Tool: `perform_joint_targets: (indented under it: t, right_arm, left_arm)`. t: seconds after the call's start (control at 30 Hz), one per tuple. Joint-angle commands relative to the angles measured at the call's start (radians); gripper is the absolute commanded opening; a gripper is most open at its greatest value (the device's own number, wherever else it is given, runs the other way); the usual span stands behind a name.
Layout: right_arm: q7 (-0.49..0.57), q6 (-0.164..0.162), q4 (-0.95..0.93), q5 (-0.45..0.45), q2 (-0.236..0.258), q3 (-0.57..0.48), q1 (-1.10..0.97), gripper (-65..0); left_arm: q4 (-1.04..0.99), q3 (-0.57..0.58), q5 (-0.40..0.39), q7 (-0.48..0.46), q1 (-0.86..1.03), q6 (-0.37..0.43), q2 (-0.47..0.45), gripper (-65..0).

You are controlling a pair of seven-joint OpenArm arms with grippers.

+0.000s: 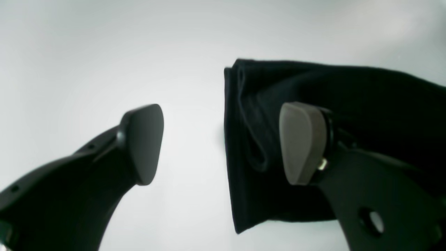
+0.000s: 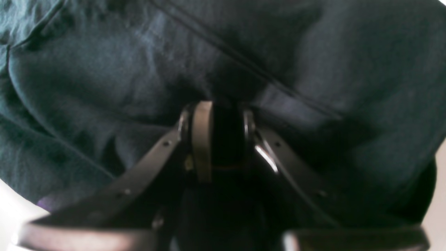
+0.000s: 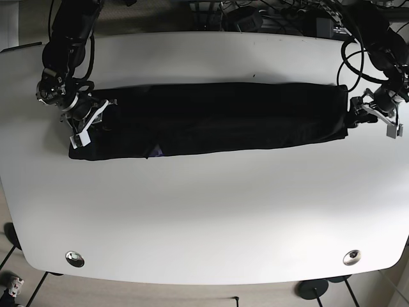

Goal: Fold the T-shirt properly
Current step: 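Grasp the folded strip's end with the left gripper and fold it inward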

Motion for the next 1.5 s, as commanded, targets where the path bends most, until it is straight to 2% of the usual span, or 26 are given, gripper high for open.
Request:
perform_joint_targets:
  t: [0.03, 0.33, 0.37, 0.47, 0.5, 0.6, 0.67, 0.7, 0.77, 0.9, 1.0, 1.13, 1.23, 1.37, 1.5]
  right_arm:
    - [-0.030, -0.002, 0.009, -0.024, 0.008, 0.001, 0.000, -53.9]
    - [-0.030, -0.002, 0.009, -0.022, 0.006, 0.001, 0.000, -54.1]
    - [-0.030, -0.002, 0.009, -0.022, 0.006, 0.001, 0.000, -54.1]
    - [-0.030, -0.002, 0.009, -0.022, -0.012, 0.004, 0.000, -54.1]
    - [-0.030, -0.002, 0.009, -0.022, -0.014, 0.004, 0.000, -54.1]
    - [-0.030, -0.002, 0.009, -0.022, -0.014, 0.004, 0.000, -54.1]
    - [-0.030, -0.002, 0.009, -0.022, -0.015, 0.004, 0.000, -54.1]
    - [-0.030, -0.002, 0.009, -0.022, -0.015, 0.004, 0.000, -54.1]
    - [-0.030, -0.002, 0.009, -0.022, -0.015, 0.004, 0.000, -54.1]
    - [-0.030, -0.002, 0.009, -0.022, -0.015, 0.004, 0.000, -54.1]
    - [-0.030, -0.002, 0.007, -0.022, -0.015, 0.004, 0.000, -54.1]
    - [-0.030, -0.002, 0.007, -0.022, -0.015, 0.004, 0.000, -54.1]
    - [-0.030, -0.002, 0.007, -0.022, -0.015, 0.004, 0.000, -54.1]
    - [-0.030, -0.002, 0.007, -0.022, -0.015, 0.004, 0.000, -54.1]
    - [-0.030, -0.002, 0.007, -0.022, -0.015, 0.004, 0.000, -54.1]
  left_arm:
    - [0.001, -0.001, -0.031, -0.011, 0.004, -0.001, -0.015, -16.4]
    - [-0.001, 0.080, -0.028, -0.010, 0.027, -0.001, 0.061, -17.8]
    - [-0.001, 0.108, -0.028, -0.010, 0.027, -0.001, 0.061, -21.7]
    - [0.008, 0.169, -0.028, -0.010, 0.026, -0.001, 0.058, -56.8]
    - [0.011, 0.176, -0.028, -0.010, 0.024, -0.001, 0.057, -60.4]
    - [0.183, 0.183, -0.027, -0.011, 0.034, -0.001, 0.060, -60.1]
    - [0.340, 0.243, 0.009, -0.013, 0.052, -0.001, 0.061, -60.1]
    - [0.415, 0.281, 0.055, -0.013, 0.053, -0.001, 0.061, -60.1]
    - [0.495, 0.335, 0.098, -0.013, 0.055, -0.001, 0.064, -60.1]
    - [0.587, 0.502, 0.108, -0.013, 0.060, -0.001, 0.081, -60.1]
    - [0.590, 0.597, 0.125, -0.013, 0.052, -0.001, 0.158, -60.1]
    - [0.587, 0.716, 0.233, -0.014, 0.030, -0.001, 0.281, -60.0]
    - [0.499, 0.772, 0.318, -0.017, 0.009, -0.001, 0.351, -60.0]
    - [0.426, 0.818, 0.386, -0.138, -0.019, -0.001, 0.393, -59.9]
    - [0.381, 0.861, 0.429, -0.155, -0.025, -0.001, 0.425, -59.6]
